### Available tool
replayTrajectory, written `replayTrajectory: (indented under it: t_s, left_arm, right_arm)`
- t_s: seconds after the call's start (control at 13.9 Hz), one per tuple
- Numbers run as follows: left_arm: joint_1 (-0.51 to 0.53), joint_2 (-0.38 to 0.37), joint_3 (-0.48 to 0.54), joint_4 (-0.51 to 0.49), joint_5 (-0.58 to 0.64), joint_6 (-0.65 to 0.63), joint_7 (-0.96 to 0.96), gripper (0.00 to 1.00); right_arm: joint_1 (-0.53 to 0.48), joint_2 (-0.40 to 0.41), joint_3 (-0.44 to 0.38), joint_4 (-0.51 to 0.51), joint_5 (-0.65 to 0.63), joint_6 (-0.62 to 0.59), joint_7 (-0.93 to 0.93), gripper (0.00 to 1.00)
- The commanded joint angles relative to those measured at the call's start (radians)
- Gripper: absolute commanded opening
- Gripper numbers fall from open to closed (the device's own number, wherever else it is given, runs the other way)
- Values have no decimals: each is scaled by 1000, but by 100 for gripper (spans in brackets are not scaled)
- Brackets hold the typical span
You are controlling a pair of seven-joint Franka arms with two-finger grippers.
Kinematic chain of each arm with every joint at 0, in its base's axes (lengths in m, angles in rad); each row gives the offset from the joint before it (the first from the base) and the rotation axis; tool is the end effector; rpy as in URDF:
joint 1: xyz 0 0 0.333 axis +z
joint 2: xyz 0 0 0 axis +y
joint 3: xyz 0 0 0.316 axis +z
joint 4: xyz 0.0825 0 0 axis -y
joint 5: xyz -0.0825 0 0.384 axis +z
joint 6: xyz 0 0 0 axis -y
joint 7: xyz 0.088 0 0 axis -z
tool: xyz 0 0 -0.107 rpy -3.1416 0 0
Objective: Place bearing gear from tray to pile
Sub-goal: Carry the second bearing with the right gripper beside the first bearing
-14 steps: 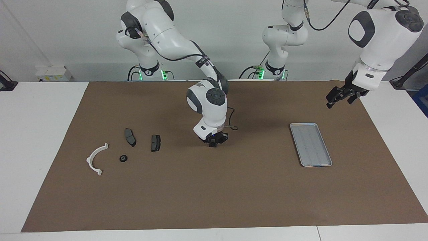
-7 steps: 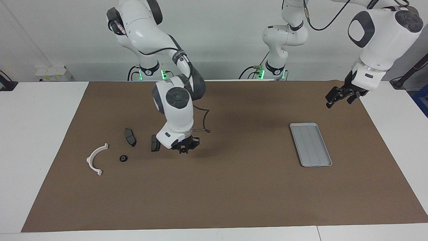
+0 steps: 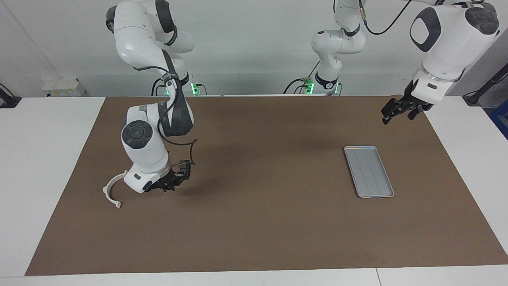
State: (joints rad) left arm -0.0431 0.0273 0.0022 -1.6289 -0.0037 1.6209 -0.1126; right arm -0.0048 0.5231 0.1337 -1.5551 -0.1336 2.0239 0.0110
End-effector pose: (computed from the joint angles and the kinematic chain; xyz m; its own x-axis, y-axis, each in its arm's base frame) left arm 0.5644 -0.0235 0.5860 0.9968 0.0718 -0.0355 0.0719 -0.9974 -0.0004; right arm 0.6840 0.0680 0.3420 0.9857 0.1612 -0.0493 0.1636 -0.9852 0.0510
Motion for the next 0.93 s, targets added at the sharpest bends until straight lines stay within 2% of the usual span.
replayTrajectory:
  t_s: [0.0,0.14,0.79,0.86]
  left_arm:
    - [31,-12,-25,-2,2,-18,11,100]
    - [34,-10,-24,0,4,-18,10,100]
    - [37,-17,-22,-5,2,-10,2,100]
    - [37,-17,-22,-5,2,-12,2,100]
  right_arm:
    - [-24,-66,15,-173,5,123,-32,0]
    - [-34,-69,15,-213,5,150,-39,0]
    - [-41,-75,15,-280,5,222,-45,0]
    - [-40,-77,15,-275,5,214,-39,36]
